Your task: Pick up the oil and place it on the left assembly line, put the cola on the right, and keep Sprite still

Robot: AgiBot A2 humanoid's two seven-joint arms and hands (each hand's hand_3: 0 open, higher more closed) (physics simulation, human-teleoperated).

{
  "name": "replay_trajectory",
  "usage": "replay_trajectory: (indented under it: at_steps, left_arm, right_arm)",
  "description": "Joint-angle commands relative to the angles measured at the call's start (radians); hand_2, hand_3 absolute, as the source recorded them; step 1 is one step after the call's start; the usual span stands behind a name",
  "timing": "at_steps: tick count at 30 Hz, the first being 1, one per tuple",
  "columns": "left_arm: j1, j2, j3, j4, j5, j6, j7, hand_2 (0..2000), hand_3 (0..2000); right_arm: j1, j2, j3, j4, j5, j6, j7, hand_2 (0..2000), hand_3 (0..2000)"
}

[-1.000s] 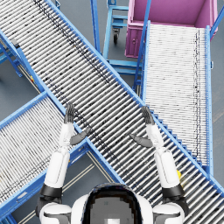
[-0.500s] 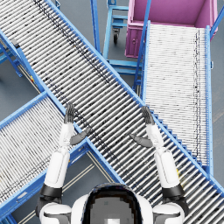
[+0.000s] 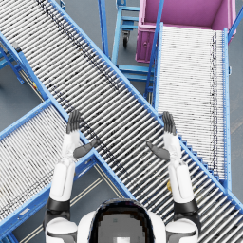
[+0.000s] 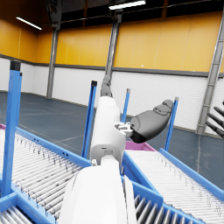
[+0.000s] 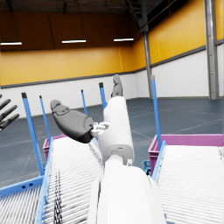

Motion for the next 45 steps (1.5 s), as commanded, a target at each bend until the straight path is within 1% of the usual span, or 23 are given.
replay_trajectory:
  at_steps: [1,6,10,12,21,24,32,42,44,45]
  left_arm:
    - [0.045,0.014,-0.066,-0.035,0.044,-0.001,-0.001,0,0]
    - [0.078,0.024,-0.128,-0.068,0.255,-0.002,-0.002,0,0]
    - [0.096,0.028,-0.162,-0.106,0.315,-0.002,-0.002,0,0]
    - [0.079,0.031,-0.182,-0.111,0.325,-0.002,-0.002,0,0]
    - [0.086,0.039,-0.194,-0.135,0.335,-0.002,-0.002,0,0]
    - [0.065,0.043,-0.207,-0.142,0.335,-0.002,-0.002,0,0]
    - [0.054,0.051,-0.210,-0.142,0.336,-0.002,-0.002,0,0]
    - [0.052,0.057,-0.217,-0.165,0.336,-0.002,-0.002,0,0]
    - [0.053,0.058,-0.219,-0.170,0.336,-0.002,-0.002,0,0]
    - [0.052,0.058,-0.222,-0.164,0.336,-0.002,-0.002,0,0]
  right_arm:
    - [0.041,-0.014,-0.055,0.041,0.044,-0.001,0.001,0,0]
    - [0.068,-0.028,-0.102,0.072,0.255,-0.002,0.002,0,0]
    - [0.080,-0.033,-0.150,0.095,0.315,-0.002,0.002,0,0]
    - [0.076,-0.035,-0.167,0.102,0.325,-0.002,0.002,0,0]
    - [0.080,-0.044,-0.204,0.122,0.335,-0.002,0.002,0,0]
    - [0.077,-0.047,-0.222,0.118,0.336,-0.002,0.002,0,0]
    - [0.081,-0.054,-0.208,0.117,0.336,-0.002,0.002,0,0]
    - [0.059,-0.064,-0.220,0.139,0.336,-0.002,0.002,0,0]
    - [0.070,-0.064,-0.219,0.135,0.336,-0.002,0.002,0,0]
    - [0.056,-0.067,-0.219,0.131,0.336,-0.002,0.002,0,0]
